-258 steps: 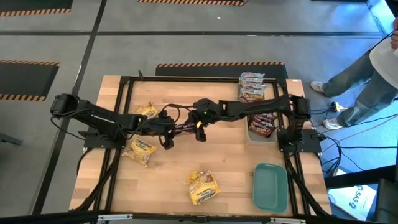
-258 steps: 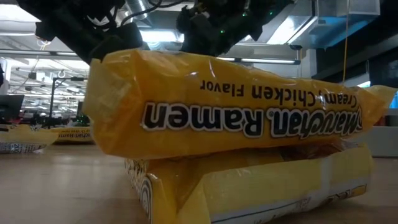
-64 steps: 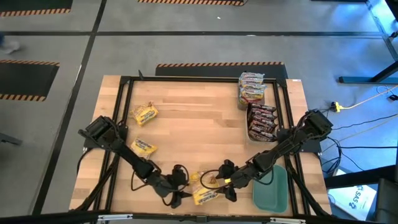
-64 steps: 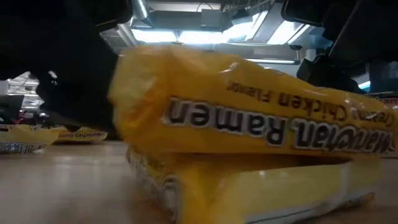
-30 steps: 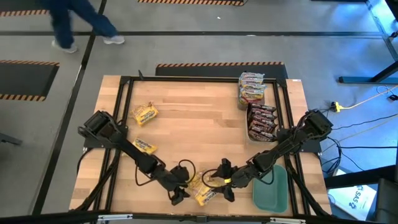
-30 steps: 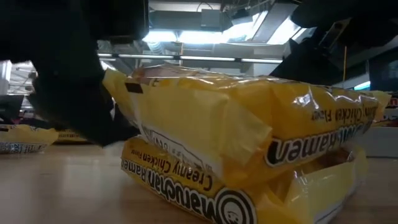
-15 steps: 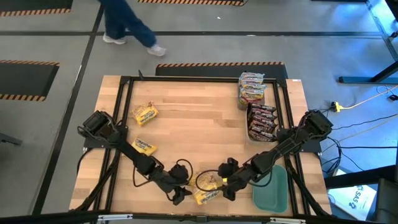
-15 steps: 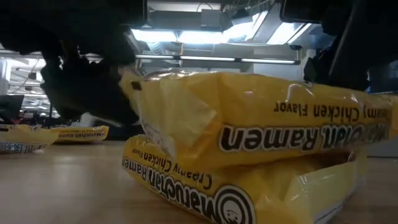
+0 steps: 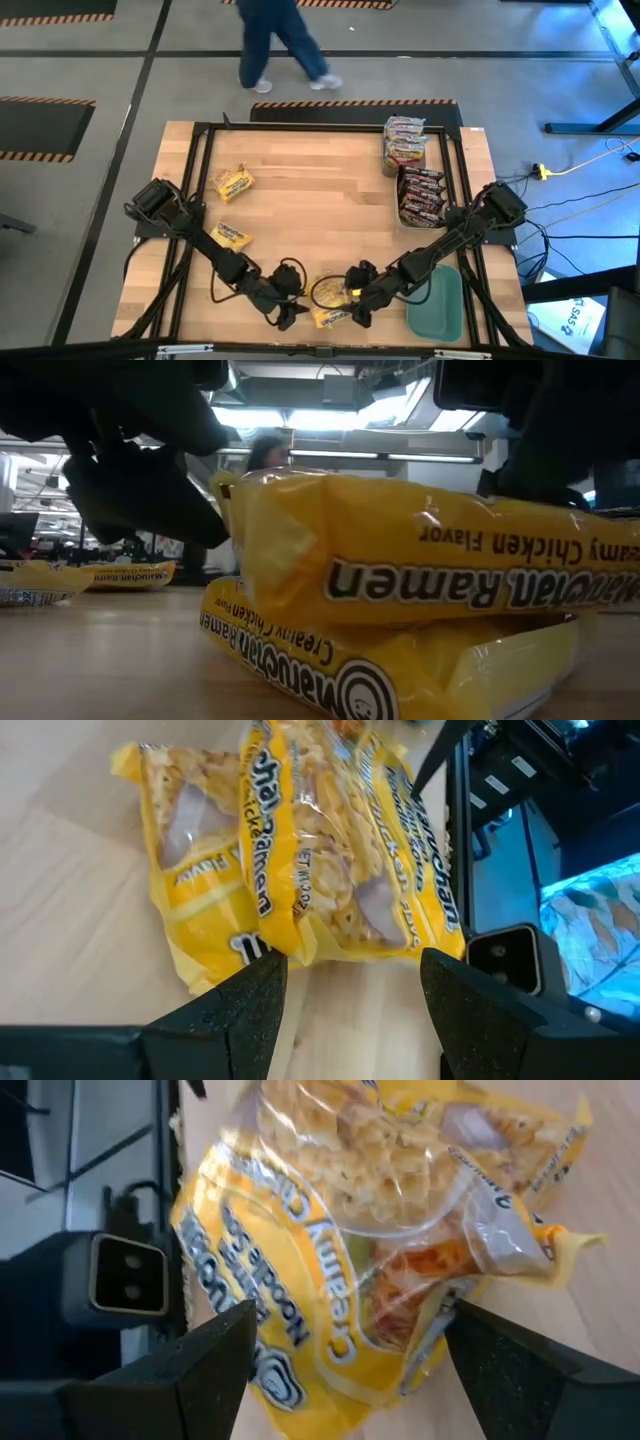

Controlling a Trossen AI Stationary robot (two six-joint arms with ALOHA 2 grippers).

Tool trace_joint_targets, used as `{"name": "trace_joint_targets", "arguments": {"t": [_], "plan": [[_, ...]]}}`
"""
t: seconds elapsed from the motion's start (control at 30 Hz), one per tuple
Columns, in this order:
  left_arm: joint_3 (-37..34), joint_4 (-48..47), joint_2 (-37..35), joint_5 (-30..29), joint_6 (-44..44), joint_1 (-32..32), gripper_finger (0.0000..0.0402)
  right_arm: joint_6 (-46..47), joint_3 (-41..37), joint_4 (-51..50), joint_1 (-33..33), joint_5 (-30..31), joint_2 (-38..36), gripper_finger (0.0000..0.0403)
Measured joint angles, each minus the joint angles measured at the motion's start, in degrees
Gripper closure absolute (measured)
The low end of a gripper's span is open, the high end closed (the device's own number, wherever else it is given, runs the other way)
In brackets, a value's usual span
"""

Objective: Sort Maruchan noodles
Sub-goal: Put the yellow noodle pack into the green bin

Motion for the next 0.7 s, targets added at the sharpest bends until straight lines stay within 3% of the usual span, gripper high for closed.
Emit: {"name": "trace_joint_targets", "arguments": {"t": [0.3,0.7], "plan": [[0.0,0.0,0.6,0.2,0.0,-0.1,0.0177,-2.1,0.0,9.6,0.0,-0.2,0.0,0.01],[0.0,2.2,2.0,-0.9,1.2,0.0,0.0177,-3.5,-0.1,12.1,0.0,5.6,0.1,0.01]]}}
